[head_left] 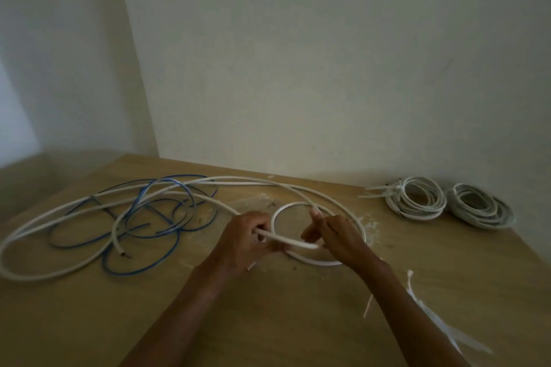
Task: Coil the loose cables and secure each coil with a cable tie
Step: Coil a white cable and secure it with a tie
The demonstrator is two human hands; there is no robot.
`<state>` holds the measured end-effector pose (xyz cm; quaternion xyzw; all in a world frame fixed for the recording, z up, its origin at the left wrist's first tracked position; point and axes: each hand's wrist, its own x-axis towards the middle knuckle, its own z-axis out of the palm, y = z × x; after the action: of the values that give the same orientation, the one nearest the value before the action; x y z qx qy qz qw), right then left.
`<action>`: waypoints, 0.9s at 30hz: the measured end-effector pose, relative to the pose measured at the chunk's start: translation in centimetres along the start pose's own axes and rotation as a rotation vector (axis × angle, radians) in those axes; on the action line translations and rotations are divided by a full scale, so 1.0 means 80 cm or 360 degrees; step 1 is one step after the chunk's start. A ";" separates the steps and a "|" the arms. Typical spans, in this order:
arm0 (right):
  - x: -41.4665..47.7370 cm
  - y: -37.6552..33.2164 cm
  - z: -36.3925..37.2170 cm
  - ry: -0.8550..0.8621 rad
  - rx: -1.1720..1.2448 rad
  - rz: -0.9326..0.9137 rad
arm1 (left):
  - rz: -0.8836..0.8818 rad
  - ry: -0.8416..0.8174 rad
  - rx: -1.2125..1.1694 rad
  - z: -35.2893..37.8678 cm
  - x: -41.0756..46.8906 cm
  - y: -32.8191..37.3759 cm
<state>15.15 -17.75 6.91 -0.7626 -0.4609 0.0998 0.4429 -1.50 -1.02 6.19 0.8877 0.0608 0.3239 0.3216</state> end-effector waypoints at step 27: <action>0.010 0.017 -0.068 0.0050 -0.0123 -0.0138 | -0.1072 0.0944 -0.1533 0.015 0.012 -0.023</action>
<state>19.48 -20.53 9.28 -0.7599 -0.4900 0.0505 0.4242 0.15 0.08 4.86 0.4500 0.2694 0.4274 0.7364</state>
